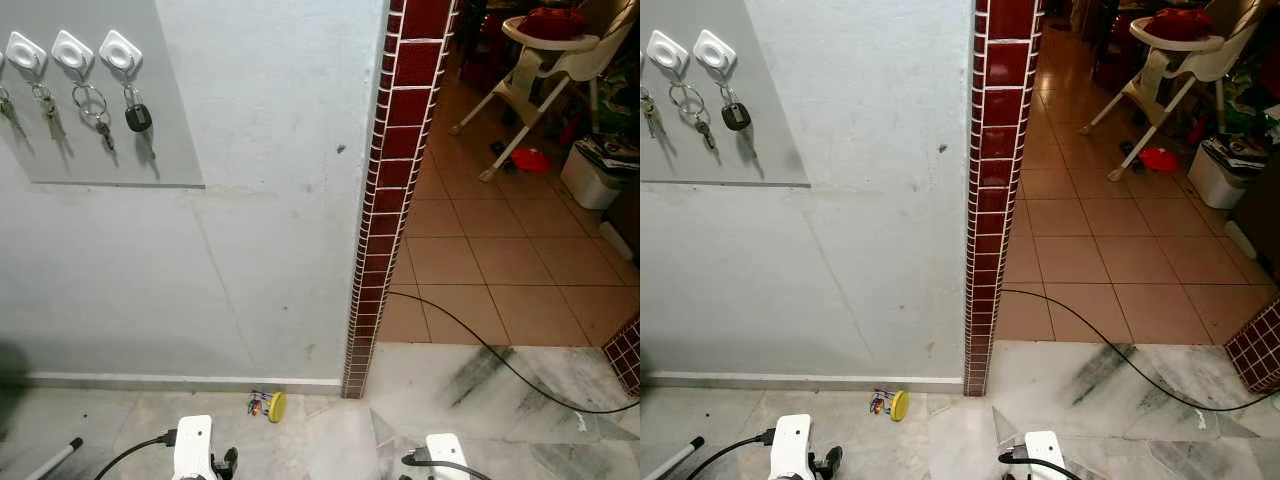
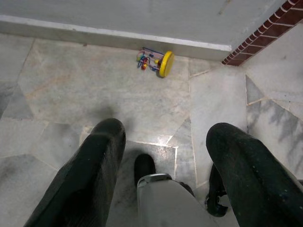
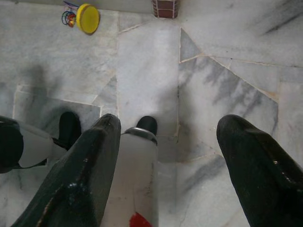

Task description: Hang keys on a hook

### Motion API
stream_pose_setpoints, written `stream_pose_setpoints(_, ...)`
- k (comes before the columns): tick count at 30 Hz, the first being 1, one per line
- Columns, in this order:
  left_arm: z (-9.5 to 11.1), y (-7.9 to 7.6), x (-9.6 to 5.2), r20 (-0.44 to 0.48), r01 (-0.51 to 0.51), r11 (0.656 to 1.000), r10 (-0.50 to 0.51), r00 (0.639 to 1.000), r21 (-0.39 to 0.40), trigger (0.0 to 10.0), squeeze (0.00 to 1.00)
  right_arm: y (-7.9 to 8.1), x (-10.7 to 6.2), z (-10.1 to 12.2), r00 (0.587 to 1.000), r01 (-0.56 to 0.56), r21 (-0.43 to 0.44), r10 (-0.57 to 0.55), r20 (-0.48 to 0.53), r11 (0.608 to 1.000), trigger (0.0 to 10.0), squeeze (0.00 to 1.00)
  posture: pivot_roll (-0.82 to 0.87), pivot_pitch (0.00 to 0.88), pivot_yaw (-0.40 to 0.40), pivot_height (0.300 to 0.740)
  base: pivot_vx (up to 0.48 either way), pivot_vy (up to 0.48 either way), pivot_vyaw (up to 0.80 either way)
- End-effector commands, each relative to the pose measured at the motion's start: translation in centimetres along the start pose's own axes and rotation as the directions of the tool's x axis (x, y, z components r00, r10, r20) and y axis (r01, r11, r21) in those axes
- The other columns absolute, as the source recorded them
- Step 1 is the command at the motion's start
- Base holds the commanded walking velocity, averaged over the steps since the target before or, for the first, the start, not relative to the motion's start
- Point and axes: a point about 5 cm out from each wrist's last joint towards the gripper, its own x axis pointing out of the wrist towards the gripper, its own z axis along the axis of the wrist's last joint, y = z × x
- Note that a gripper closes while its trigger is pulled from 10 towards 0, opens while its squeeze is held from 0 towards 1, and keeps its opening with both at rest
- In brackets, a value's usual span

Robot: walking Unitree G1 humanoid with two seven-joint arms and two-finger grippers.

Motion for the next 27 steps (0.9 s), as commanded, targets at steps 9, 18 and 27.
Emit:
stream_pose_setpoints(9, 0.11, 0.52, -0.01, -0.006, -0.018, 1.0, 0.018, 1.0, 0.014, 10.0, 0.0, 0.21, 0.11, 0.33, 1.0, -0.007, -0.011, 0.007, 0.003, 1.0, 10.0, 0.0, -0.12, 0.0, 0.007, 0.74, 0.0, 0.414, 0.0)
stream_pose_setpoints(18, 0.02, 0.4, 0.0, -0.014, -0.013, 1.0, 0.013, 1.0, 0.015, 10.0, 0.0, 0.1, 0.11, 0.25, 1.0, 0.03, -0.032, -0.03, -0.004, 0.999, 10.0, 0.0, -0.13, 0.0, 0.011, 0.74, 0.0, 0.0, 0.0)
stream_pose_setpoints(27, -0.1, 0.4, -0.02, -0.022, -0.011, 1.0, 0.012, 1.0, 0.015, 10.0, 0.0, 0.06, 0.1, -0.04, 0.998, 0.065, -0.04, -0.066, -0.024, 0.997, 10.0, 0.0, -0.12, 0.0, 0.014, 0.74, 0.0, 0.0, 0.0)
